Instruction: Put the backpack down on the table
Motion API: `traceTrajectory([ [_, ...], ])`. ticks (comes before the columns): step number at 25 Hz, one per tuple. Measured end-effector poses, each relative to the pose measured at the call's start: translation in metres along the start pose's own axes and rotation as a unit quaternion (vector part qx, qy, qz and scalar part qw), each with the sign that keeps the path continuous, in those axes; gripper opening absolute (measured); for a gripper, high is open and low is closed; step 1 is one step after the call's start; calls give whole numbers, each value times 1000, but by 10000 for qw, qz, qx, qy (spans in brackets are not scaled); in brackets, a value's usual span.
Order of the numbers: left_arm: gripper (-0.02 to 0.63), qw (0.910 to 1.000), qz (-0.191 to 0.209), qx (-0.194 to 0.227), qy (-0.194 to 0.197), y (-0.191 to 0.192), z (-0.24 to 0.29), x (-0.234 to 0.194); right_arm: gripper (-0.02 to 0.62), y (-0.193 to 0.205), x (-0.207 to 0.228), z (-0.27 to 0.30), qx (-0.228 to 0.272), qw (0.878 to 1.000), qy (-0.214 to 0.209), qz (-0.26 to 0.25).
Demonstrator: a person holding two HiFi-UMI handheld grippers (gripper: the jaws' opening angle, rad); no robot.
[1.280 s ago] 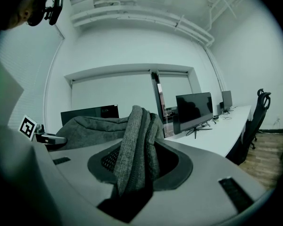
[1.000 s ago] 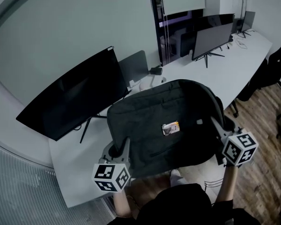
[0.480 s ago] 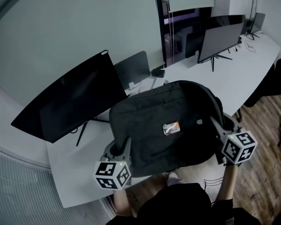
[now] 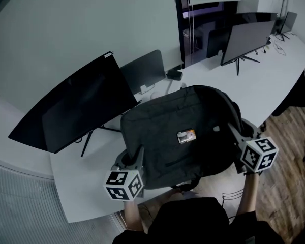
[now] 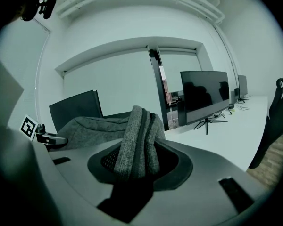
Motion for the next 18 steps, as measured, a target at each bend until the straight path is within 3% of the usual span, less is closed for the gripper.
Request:
traceTrajectory([
  [18,61,9935,-574,-958,195,56,70,-47,132,42,12,84,-949,9955,56,32],
])
Point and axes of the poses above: the fingertips, and each gripper's own axes: z forward along the fingers, x to its right, y out of its underside, the point moved 6 cm from there along -z, backward along the fingers, and after that the axes turned 6 degrees about -x, right-handed, at the moved point
